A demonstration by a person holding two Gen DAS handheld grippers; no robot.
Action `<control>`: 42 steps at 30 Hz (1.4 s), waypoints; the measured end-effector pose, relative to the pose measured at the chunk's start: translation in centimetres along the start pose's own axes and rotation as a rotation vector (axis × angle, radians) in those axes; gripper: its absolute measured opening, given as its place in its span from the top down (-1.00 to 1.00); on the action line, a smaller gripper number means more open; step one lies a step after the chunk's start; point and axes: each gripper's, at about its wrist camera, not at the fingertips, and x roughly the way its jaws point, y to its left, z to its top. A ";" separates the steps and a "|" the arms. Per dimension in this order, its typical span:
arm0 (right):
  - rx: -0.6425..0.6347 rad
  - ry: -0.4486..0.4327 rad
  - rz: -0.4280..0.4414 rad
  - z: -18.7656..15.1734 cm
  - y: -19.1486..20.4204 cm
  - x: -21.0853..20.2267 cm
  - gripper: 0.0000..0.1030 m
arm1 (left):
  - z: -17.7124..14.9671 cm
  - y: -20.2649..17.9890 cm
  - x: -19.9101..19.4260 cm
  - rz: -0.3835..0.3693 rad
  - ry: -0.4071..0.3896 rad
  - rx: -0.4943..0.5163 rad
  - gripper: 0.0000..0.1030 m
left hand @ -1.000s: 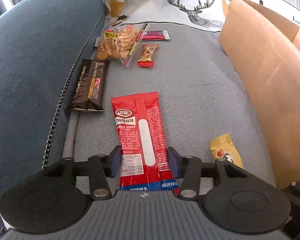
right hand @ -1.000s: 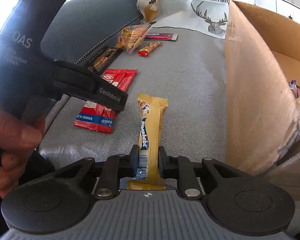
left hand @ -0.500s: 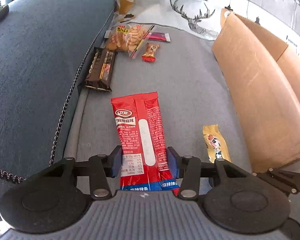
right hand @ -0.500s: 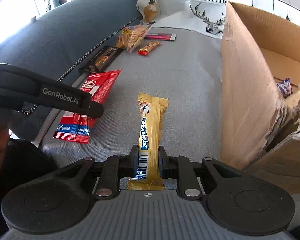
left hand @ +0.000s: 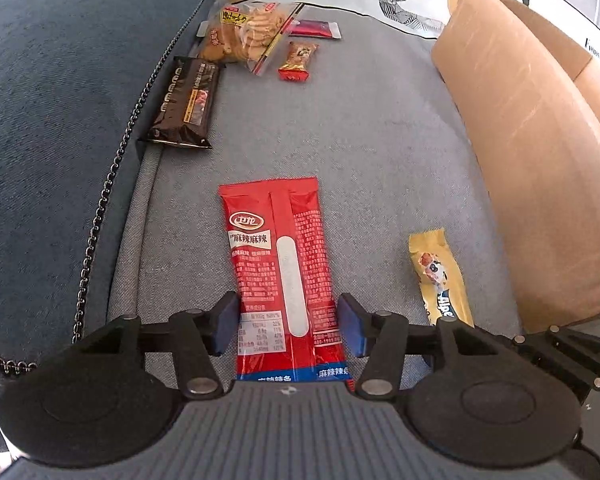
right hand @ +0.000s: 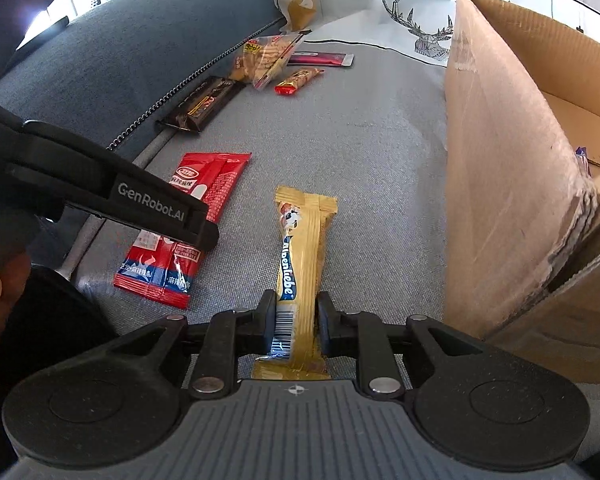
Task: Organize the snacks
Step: 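Lift the red pack with left gripper while right gripper lifts the gold bar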
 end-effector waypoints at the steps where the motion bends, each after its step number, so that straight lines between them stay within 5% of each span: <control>1: -0.002 -0.001 -0.001 0.0 0.0 0.0 0.56 | 0.0 0.0 0.0 0.003 0.001 0.003 -0.13; 11: -0.025 -0.022 -0.015 -0.1 0.4 -0.2 0.60 | -0.2 -0.9 0.0 0.026 -0.012 0.052 -0.01; 42: -0.103 -0.213 -0.058 -1.1 2.1 -6.3 0.61 | -1.3 2.7 -3.9 -0.142 -0.153 -0.069 0.02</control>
